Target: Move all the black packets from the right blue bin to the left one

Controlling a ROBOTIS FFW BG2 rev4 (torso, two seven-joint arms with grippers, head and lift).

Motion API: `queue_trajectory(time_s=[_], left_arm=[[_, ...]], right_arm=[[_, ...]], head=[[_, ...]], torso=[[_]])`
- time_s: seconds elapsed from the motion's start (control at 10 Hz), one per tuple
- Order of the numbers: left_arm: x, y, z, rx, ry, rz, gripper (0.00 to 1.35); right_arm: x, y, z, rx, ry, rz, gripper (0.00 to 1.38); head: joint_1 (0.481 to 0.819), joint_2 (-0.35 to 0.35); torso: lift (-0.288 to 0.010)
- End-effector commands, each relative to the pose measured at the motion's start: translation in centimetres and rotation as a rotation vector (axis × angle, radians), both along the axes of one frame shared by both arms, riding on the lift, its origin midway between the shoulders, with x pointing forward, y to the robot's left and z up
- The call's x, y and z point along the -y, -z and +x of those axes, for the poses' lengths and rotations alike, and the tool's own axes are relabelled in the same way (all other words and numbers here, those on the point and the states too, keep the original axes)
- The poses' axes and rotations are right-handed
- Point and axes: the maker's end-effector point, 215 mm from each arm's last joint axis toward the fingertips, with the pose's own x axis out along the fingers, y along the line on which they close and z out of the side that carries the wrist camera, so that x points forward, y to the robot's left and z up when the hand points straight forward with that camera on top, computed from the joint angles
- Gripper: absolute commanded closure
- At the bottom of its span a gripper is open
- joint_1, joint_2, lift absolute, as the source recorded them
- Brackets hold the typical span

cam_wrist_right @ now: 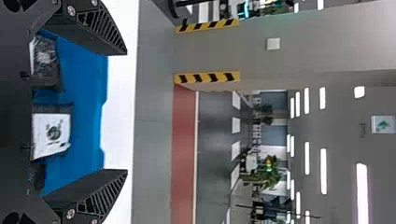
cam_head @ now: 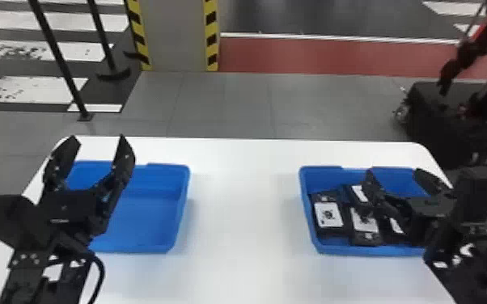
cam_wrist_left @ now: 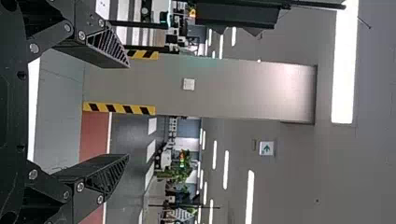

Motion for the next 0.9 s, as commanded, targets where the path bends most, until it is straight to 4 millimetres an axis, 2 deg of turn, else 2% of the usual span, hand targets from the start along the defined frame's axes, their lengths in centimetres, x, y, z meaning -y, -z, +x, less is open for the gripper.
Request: queue_trajectory(time_s=[0.0, 0.1, 0.2, 0.4, 0.7, 0.8], left_arm=[[0.0, 0.3, -0.2, -0.007, 0.001, -0.01, 0.37], [0.0, 0.6, -0.3, -0.014, 0.002, -0.016, 0.37], [-0.1, 0.8, -0.5, -0.015, 0.002, -0.021, 0.37], [-0.1, 1.0, -0.5, -0.02, 0.004, -0.024, 0.37], [-0.1, 1.2, -0.4, -0.03, 0.006, -0.024, 0.37], [-0.1, 1.4, -0.4, -0.032, 0.006, -0.024, 0.37]], right_arm=[[2.1, 5.2, 0.3, -0.112, 0.035, -0.008, 0.12], [2.8, 7.8, 0.1, -0.175, 0.044, 0.005, 0.12], [3.3, 9.5, 0.2, -0.212, 0.05, 0.018, 0.12], [3.7, 10.9, 0.7, -0.242, 0.055, 0.025, 0.12], [4.6, 13.2, 3.0, -0.294, 0.064, 0.037, 0.12], [4.7, 13.2, 3.5, -0.296, 0.059, 0.027, 0.13]], head=[[0.695, -0.039], [0.695, -0.047], [0.695, -0.063], [0.695, -0.074], [0.695, -0.083], [0.695, -0.084]], torso=[[-0.11], [-0.11], [-0.11], [-0.11], [-0.11], [-0.11]])
